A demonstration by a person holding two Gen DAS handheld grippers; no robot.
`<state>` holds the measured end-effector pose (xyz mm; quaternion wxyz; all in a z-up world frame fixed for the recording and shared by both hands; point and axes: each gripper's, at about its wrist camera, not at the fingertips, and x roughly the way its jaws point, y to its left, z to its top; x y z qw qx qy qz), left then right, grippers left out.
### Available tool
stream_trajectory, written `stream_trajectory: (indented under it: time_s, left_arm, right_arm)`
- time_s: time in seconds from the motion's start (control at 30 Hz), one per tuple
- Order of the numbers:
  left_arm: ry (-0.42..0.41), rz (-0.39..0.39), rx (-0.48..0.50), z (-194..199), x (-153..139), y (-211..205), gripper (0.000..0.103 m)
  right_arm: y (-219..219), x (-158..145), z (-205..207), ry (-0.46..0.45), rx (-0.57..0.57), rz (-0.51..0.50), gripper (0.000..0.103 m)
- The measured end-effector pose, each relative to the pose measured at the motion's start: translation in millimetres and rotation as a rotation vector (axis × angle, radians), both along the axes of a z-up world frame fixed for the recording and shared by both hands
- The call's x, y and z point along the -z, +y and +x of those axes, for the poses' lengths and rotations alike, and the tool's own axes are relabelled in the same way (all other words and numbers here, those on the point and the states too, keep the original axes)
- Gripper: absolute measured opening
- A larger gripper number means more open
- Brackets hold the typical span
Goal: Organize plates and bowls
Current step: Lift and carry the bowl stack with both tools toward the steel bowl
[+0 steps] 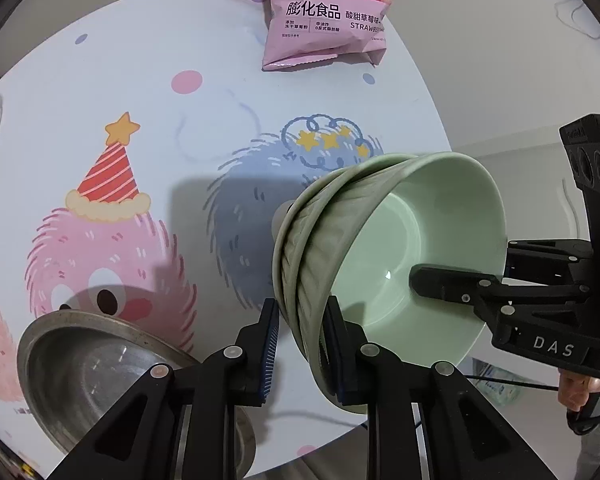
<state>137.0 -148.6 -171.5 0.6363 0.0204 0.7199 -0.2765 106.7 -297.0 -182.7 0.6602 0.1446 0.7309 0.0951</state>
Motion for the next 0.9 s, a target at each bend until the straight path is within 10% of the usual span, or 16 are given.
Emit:
stream_trajectory:
  time_s: [0.9]
  left_arm:
    - [-0.084,0.0,-0.087,-10.8,-76.3,43.6,0.022]
  right_arm:
    - [25.1,-55.5,7.6,-0.109,-0.036,0.048,0.026]
